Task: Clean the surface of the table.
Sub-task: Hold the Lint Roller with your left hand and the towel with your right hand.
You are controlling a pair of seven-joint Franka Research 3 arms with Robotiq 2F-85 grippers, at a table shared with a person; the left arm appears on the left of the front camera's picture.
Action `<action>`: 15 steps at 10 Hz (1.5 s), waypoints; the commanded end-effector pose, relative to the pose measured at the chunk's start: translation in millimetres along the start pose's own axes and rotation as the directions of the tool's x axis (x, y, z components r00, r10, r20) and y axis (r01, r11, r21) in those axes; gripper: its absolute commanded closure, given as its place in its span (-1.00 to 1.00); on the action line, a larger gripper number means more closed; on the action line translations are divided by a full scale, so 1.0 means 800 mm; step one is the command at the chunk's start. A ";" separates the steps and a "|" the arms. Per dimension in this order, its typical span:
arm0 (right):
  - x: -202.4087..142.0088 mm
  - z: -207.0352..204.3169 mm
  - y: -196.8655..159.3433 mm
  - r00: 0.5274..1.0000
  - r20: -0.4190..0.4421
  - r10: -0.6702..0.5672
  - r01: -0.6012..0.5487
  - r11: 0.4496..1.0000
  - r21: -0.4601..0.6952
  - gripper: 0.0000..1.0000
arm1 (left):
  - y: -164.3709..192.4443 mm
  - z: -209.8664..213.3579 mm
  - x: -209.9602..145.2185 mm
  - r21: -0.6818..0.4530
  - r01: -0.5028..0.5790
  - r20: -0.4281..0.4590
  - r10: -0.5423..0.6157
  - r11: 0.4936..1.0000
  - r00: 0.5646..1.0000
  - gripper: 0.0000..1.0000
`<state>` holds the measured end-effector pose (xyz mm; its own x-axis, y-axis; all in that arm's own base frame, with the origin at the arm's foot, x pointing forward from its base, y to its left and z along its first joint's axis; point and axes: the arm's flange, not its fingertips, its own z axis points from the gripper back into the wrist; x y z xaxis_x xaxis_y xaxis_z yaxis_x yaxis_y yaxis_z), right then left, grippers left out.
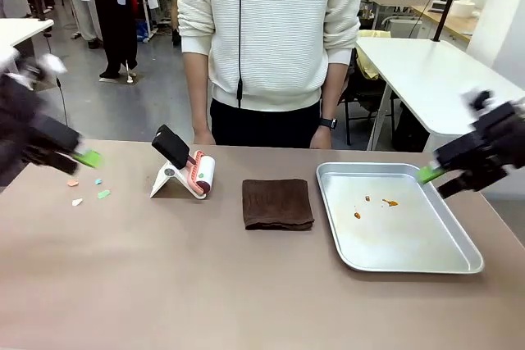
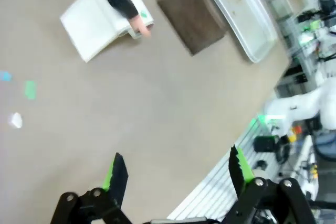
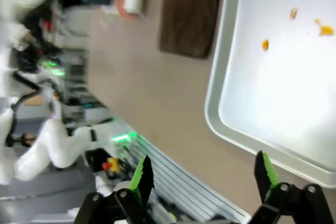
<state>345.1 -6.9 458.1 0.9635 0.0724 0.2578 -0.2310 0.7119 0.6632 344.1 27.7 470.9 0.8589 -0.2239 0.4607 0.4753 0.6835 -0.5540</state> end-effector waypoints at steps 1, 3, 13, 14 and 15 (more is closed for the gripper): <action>-0.073 0.040 -0.053 0.984 0.171 -0.047 0.017 0.984 0.175 -1.00 | 0.041 0.052 -0.051 -0.096 -0.022 0.136 0.035 0.995 0.990 -1.00; -0.100 0.080 -0.113 0.947 0.260 -0.190 0.098 0.938 0.332 -1.00 | 0.099 0.096 -0.089 -0.214 -0.081 0.241 0.133 0.973 0.961 -1.00; -0.108 0.082 -0.228 0.858 0.264 -0.441 0.291 0.840 0.459 -1.00 | 0.142 0.070 -0.091 -0.418 -0.317 0.373 0.479 0.852 0.795 -1.00; -0.108 0.082 -0.228 0.858 0.264 -0.441 0.291 0.840 0.459 -1.00 | 0.142 0.070 -0.091 -0.418 -0.317 0.373 0.479 0.852 0.795 -1.00; -0.108 0.082 -0.228 0.858 0.264 -0.441 0.291 0.840 0.459 -1.00 | 0.142 0.070 -0.091 -0.418 -0.317 0.373 0.479 0.852 0.795 -1.00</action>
<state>296.2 -187.9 360.2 0.8923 -0.4388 0.1062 0.0366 0.3047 0.9517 326.4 160.3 410.9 0.8408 0.4153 0.3472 0.1928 0.3695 -0.9090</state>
